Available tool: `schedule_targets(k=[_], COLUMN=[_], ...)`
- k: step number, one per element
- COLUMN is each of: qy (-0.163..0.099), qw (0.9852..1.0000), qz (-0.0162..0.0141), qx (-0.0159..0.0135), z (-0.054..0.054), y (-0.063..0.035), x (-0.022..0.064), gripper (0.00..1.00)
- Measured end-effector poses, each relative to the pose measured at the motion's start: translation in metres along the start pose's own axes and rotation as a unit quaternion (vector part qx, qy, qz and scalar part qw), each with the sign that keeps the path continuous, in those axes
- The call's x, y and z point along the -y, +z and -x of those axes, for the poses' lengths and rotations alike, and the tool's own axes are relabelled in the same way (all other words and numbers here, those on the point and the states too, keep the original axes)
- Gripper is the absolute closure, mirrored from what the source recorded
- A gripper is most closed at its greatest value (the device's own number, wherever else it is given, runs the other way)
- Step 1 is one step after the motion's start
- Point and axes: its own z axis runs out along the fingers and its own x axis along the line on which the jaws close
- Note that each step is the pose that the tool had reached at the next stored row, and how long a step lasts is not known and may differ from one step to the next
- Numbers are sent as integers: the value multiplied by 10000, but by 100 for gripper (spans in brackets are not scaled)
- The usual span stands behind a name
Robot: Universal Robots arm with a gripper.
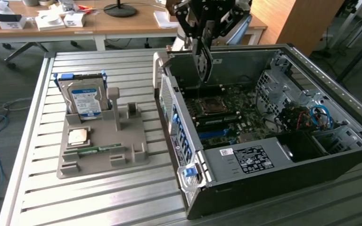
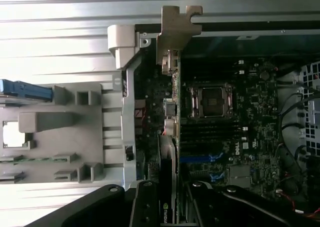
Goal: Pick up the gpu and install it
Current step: 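Pick up the gpu and move the gpu toward the slot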
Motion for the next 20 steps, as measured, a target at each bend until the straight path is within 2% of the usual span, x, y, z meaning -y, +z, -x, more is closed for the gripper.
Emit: schedule_targets(k=[20], qy=[-1], qw=[10000], qz=[3], qx=[0], z=[830], y=[23], x=[-58], gripper=[74])
